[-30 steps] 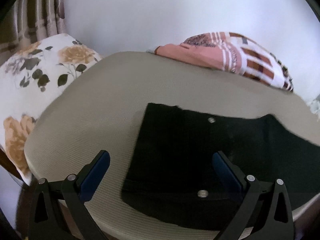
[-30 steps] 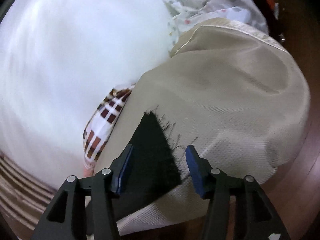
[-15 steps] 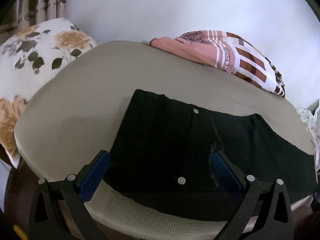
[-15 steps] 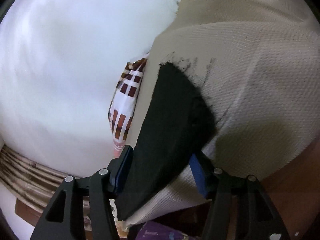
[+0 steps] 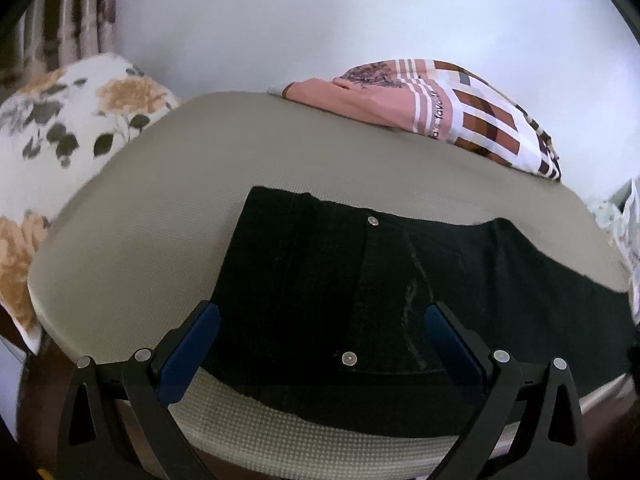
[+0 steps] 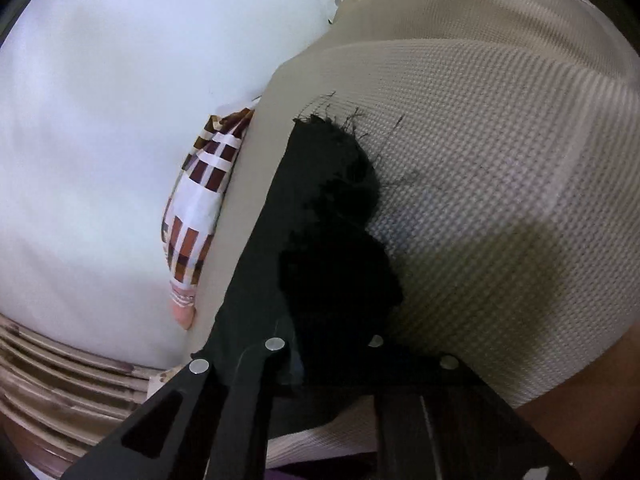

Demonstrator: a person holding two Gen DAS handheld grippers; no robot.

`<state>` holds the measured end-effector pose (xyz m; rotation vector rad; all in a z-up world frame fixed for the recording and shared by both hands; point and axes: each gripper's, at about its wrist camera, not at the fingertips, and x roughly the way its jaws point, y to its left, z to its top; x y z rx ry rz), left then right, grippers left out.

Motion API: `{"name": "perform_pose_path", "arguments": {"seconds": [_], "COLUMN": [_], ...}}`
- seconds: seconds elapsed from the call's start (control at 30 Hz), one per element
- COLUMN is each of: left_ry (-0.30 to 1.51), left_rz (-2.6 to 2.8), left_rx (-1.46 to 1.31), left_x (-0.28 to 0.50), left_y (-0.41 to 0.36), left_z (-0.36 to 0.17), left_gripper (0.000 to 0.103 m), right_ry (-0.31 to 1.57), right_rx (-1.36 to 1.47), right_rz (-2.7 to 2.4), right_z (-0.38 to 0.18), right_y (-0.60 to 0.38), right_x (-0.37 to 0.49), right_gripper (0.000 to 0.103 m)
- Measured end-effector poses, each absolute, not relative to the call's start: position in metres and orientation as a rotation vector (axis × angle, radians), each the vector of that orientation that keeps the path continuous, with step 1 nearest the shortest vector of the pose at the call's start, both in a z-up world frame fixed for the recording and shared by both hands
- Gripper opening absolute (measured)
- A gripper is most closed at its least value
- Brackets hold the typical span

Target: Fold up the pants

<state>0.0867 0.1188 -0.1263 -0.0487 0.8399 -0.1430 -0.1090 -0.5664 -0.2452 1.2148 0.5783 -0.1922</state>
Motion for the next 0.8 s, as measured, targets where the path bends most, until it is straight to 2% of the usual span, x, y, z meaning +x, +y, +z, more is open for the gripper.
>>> {"name": "perform_pose_path", "arguments": {"seconds": [0.13, 0.4, 0.6, 0.8], "left_ry": [0.807, 0.774, 0.797, 0.809], "left_rz": [-0.136, -0.111, -0.1, -0.083], "left_rx": [0.017, 0.135, 0.156, 0.157], "left_x": [0.083, 0.081, 0.084, 0.086], "left_y": [0.113, 0.107, 0.108, 0.11], "left_z": [-0.123, -0.123, -0.128, -0.129], "left_gripper": [0.102, 0.102, 0.102, 0.102], "right_ry": [0.566, 0.566, 0.645, 0.649], "right_rx": [1.258, 1.273, 1.158, 1.166], "right_rz": [-0.176, -0.193, -0.248, -0.268], "right_z": [-0.252, -0.251, -0.234, -0.232], "right_y": [-0.571, -0.569, -0.563, -0.563], "right_x": [-0.118, -0.121, -0.107, -0.105], "right_gripper": [0.006, 0.006, 0.009, 0.01]}}
